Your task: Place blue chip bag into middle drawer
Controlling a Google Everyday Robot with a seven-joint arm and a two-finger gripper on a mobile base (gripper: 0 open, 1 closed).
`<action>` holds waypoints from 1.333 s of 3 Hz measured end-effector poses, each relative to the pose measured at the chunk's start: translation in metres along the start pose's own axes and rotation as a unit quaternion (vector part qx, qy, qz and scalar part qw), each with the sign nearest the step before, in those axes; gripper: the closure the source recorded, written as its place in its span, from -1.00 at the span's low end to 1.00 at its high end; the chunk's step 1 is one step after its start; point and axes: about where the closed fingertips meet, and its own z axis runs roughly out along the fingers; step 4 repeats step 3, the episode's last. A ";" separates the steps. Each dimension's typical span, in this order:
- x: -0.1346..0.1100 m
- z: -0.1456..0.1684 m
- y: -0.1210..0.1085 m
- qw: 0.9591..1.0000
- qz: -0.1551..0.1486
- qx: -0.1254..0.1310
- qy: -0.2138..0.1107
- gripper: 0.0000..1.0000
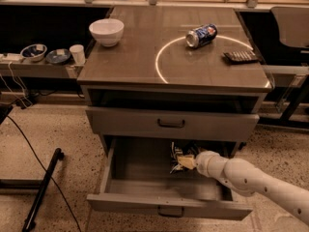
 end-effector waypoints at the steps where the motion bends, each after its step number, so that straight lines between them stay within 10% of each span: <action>1: 0.024 0.012 0.013 0.998 -0.029 -0.039 0.035 -0.93; 3: 0.037 -0.006 0.055 0.986 -0.068 -0.141 0.051 -1.00; 4: 0.037 -0.006 0.055 0.986 -0.068 -0.141 0.051 -1.00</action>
Offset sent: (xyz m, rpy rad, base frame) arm -0.0969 0.0460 0.0175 0.0850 0.0254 0.5252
